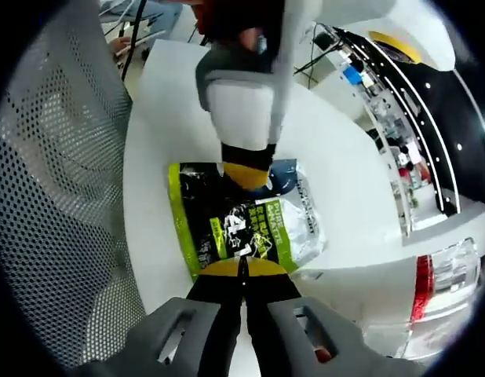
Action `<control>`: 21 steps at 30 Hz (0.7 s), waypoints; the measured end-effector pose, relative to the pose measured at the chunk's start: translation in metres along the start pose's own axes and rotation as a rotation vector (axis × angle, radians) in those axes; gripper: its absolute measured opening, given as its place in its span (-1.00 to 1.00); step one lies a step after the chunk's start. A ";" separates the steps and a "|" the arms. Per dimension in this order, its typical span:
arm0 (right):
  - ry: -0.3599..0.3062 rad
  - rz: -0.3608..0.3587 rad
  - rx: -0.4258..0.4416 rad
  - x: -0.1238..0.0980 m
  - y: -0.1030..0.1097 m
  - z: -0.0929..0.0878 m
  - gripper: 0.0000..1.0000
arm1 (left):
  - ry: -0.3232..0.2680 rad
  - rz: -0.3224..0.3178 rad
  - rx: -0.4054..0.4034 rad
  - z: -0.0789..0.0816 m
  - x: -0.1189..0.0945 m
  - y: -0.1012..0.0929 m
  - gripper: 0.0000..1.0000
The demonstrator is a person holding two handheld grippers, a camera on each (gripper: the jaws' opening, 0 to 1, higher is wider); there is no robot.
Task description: Arrange the skincare products in the storage area until every visible bottle or jar stands upright without overlapping.
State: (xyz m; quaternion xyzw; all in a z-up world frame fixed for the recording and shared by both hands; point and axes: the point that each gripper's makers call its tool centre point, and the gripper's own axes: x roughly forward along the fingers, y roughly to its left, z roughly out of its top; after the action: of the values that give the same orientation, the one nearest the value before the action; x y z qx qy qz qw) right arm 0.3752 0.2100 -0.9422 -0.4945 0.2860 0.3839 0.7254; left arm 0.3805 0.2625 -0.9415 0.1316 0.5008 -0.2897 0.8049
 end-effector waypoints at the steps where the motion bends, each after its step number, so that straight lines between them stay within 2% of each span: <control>1: -0.001 0.000 0.007 0.000 0.000 0.000 -1.00 | 0.012 0.024 0.042 -0.003 0.002 0.003 -0.98; 3: -0.002 0.003 0.017 0.000 0.000 0.000 -1.00 | 0.040 0.042 0.075 -0.010 0.004 0.006 -0.98; 4: -0.002 0.003 0.026 0.000 0.000 0.000 -1.00 | 0.011 0.028 0.068 -0.006 0.004 0.003 -0.98; 6: -0.004 0.008 0.058 0.000 -0.001 0.000 -1.00 | 0.004 0.028 0.051 -0.005 0.003 0.005 -0.98; 9: 0.002 0.024 0.166 0.001 -0.001 -0.002 -1.00 | -0.006 0.020 0.034 -0.005 0.003 0.005 -0.98; 12: 0.020 0.038 0.192 0.002 -0.003 -0.002 -1.00 | -0.009 0.019 0.031 -0.005 0.003 0.005 -0.98; 14: 0.040 0.036 0.178 0.002 -0.002 -0.001 -1.00 | -0.007 0.021 0.026 -0.005 0.003 0.005 -0.98; 19: 0.101 -0.033 0.045 0.002 0.000 -0.001 -1.00 | -0.018 0.013 -0.026 -0.006 0.003 0.006 -0.98; 21: 0.102 -0.030 0.048 0.003 0.002 -0.001 -1.00 | -0.022 0.001 -0.060 -0.006 0.003 0.006 -0.98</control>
State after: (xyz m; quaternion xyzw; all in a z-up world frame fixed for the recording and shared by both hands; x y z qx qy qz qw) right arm 0.3753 0.2106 -0.9452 -0.5002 0.3244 0.3402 0.7272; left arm 0.3809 0.2689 -0.9473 0.1046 0.5002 -0.2755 0.8142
